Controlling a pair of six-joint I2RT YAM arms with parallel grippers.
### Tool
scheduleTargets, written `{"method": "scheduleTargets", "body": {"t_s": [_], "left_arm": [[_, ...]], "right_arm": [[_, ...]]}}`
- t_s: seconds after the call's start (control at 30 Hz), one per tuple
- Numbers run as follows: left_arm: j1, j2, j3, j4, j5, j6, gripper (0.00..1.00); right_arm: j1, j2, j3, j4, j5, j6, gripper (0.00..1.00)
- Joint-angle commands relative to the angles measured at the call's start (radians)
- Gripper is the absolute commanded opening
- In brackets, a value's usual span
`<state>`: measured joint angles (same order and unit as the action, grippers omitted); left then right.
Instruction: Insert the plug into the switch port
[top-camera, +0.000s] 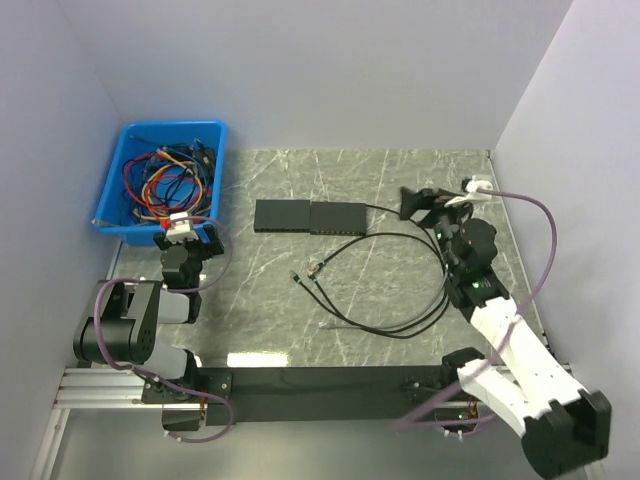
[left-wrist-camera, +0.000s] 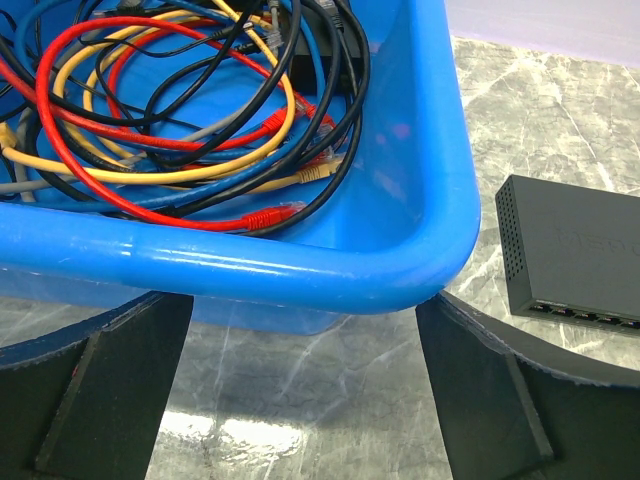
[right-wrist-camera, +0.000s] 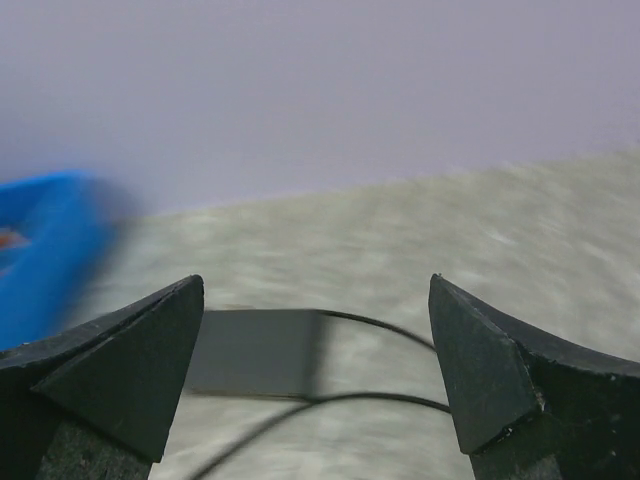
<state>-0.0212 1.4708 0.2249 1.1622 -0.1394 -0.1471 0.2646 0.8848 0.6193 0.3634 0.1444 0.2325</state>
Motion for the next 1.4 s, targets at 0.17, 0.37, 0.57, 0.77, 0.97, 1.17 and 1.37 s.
{"method": "scheduleTargets", "body": {"t_s": [0.17, 0.37, 0.57, 0.77, 0.97, 1.17, 1.37], "left_arm": [[0.0, -0.009, 0.021, 0.063, 0.011, 0.0, 0.99], [0.001, -0.009, 0.022, 0.06, 0.014, -0.002, 0.99], [0.001, -0.009, 0.022, 0.062, 0.015, -0.002, 0.99], [0.001, -0.009, 0.022, 0.06, 0.015, 0.0, 0.99], [0.001, -0.009, 0.022, 0.06, 0.015, -0.002, 0.99], [0.001, -0.009, 0.024, 0.06, 0.015, 0.0, 1.0], [0.003, -0.007, 0.022, 0.06, 0.015, -0.002, 0.99]], "right_arm": [[-0.005, -0.051, -0.184, -0.063, -0.545, 0.476, 1.0], [0.287, -0.072, -0.038, -0.317, -0.22, 0.252, 0.92], [0.396, -0.035, -0.018, -0.356, -0.099, 0.188, 0.92], [0.438, -0.041, -0.081, -0.258, 0.04, 0.126, 0.9], [0.444, -0.067, -0.116, -0.216, 0.018, 0.14, 0.9], [0.449, -0.015, -0.119, -0.186, -0.035, 0.151, 0.88], [0.455, 0.029, -0.118, -0.178, -0.049, 0.157, 0.87]]}}
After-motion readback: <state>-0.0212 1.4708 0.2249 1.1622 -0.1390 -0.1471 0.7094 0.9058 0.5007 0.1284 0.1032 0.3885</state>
